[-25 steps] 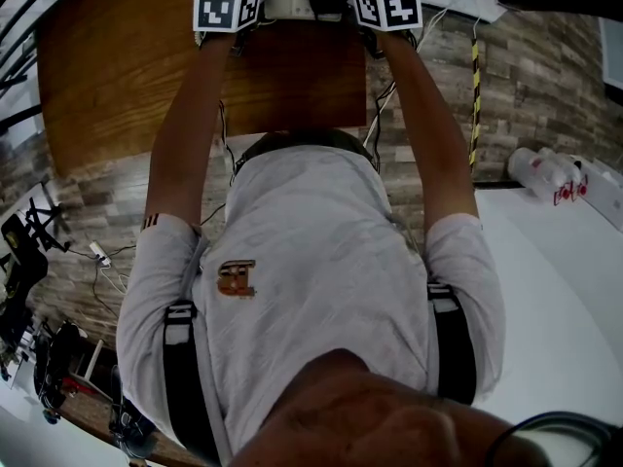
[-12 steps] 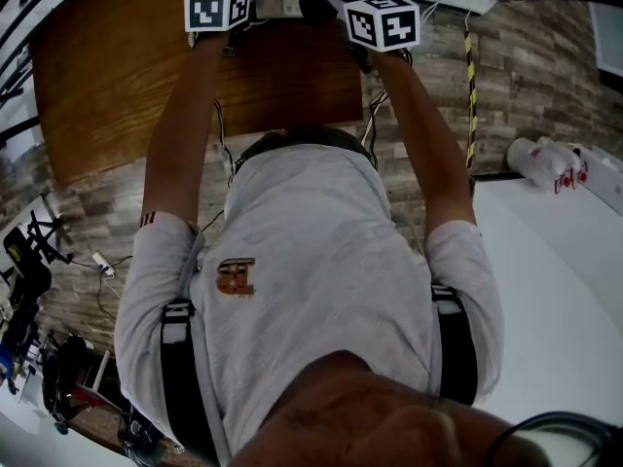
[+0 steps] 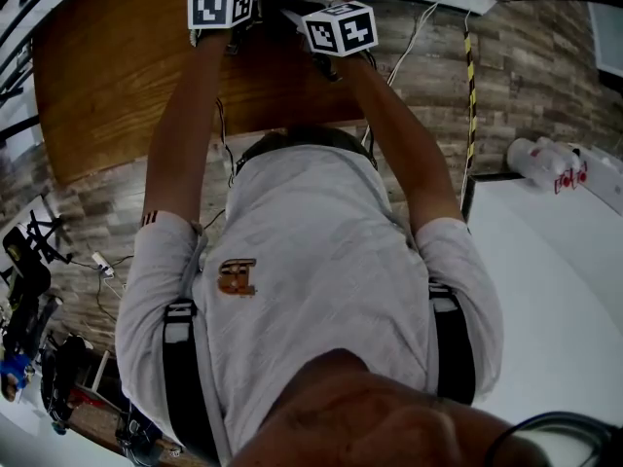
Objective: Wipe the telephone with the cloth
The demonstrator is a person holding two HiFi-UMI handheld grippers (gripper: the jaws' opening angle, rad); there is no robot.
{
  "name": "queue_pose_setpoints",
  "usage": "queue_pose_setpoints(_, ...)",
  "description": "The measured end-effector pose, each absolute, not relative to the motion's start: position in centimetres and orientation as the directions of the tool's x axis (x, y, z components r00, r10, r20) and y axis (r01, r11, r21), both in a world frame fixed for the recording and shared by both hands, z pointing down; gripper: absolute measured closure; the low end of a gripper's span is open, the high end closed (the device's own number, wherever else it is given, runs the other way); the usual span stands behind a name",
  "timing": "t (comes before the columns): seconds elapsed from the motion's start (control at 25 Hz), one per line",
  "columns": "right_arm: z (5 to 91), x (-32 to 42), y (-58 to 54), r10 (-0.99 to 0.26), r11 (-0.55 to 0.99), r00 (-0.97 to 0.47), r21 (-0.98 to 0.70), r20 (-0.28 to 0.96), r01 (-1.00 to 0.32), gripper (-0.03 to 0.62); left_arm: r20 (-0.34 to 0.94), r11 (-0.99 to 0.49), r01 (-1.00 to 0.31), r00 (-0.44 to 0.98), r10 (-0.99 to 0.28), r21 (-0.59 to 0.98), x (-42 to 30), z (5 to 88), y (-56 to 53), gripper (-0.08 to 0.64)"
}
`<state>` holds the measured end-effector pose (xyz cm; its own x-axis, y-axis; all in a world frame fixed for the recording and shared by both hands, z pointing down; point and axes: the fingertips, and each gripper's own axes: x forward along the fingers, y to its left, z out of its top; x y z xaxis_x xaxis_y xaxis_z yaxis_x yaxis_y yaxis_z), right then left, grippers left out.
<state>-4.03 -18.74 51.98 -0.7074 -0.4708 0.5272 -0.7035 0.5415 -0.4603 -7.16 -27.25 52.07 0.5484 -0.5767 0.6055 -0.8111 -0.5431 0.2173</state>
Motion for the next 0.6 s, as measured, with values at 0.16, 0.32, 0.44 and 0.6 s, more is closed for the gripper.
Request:
queue_pose_setpoints(0.16, 53.3, -2.9, -19.1, -0.491, 0.519, -0.67, -0.43, 0.557, -0.739, 0.521, 0.607, -0.54, -0.813, 0.545, -0.578, 0.217, -7.0, 52.1, -27.3, 0.474)
queue_pose_setpoints(0.32, 54.3, -0.5, -19.4, -0.524, 0.497, -0.6, -0.356, 0.605, -0.791, 0.52, 0.601, -0.543, -0.81, 0.553, -0.578, 0.223, -6.9, 52.2, -27.2, 0.472)
queue_pose_setpoints(0.44, 55.0, 1.5, -19.6, -0.539, 0.47, -0.561, -0.328, 0.629, -0.819, 0.521, 0.595, -0.543, -0.81, 0.554, -0.582, 0.223, -7.0, 52.1, -27.3, 0.472)
queue_pose_setpoints(0.6, 55.3, 4.3, -19.8, -0.557, 0.431, -0.513, -0.3, 0.654, -0.851, 0.52, 0.598, -0.547, -0.806, 0.558, -0.576, 0.226, -7.1, 52.4, -27.4, 0.473)
